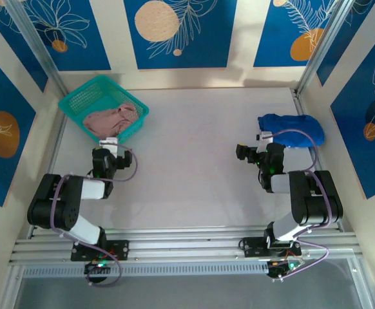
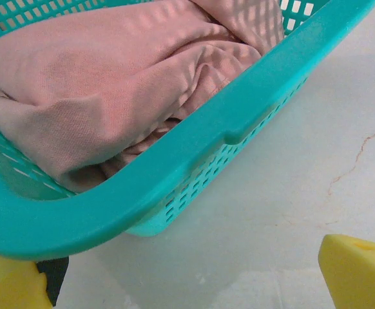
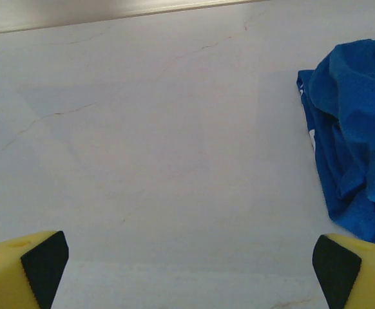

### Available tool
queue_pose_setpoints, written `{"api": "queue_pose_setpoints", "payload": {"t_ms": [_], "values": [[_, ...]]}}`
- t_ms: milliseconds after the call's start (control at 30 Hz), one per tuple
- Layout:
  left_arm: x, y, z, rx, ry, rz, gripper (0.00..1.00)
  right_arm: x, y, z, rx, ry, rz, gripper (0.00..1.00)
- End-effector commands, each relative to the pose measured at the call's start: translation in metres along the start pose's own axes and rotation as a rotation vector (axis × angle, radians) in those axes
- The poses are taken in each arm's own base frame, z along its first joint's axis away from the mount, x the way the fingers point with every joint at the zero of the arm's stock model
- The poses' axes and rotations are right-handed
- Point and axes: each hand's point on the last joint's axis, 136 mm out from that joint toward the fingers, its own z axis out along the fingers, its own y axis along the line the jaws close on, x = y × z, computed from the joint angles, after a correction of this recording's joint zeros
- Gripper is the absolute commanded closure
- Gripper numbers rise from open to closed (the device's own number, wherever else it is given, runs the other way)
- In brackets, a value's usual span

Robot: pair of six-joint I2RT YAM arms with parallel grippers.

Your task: Fold the inside-out t-shirt

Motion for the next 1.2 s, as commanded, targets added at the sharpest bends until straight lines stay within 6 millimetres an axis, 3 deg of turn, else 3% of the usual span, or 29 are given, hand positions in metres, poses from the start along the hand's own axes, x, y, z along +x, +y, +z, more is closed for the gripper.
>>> {"api": "queue_pose_setpoints", "payload": {"t_ms": [0, 700, 833, 967, 1033, 1067, 1167], "values": [[-0.012, 0.002, 0.003, 0.005, -0.036, 0.01, 0.0, -0.012, 0.001, 0.002, -0.009, -0.027, -0.023, 0.01], [-0.017, 0.004, -0.001, 0.004, -0.043, -0.002, 0.0, -0.013, 0.001, 0.001, -0.01, -0.03, -0.02, 0.01], [-0.033, 0.035, -0.027, -0.155, -0.025, -0.056, 0.0, -0.03, -0.004, -0.009, 0.071, -0.016, -0.008, 0.01], [-0.043, 0.073, -0.071, -0.348, -0.026, -0.221, 0.0, -0.057, -0.02, -0.044, 0.189, -0.078, 0.136, 0.01], [-0.051, 0.071, -0.084, -0.324, -0.03, -0.307, 0.0, -0.075, -0.013, -0.064, 0.145, -0.12, 0.241, 0.01], [-0.057, 0.062, -0.084, -0.259, -0.027, -0.326, 0.0, -0.083, -0.004, -0.07, 0.105, -0.129, 0.264, 0.0], [-0.066, 0.043, -0.071, -0.159, 0.043, -0.371, 0.0, -0.099, 0.045, -0.073, -0.051, -0.079, 0.238, 0.04]]}}
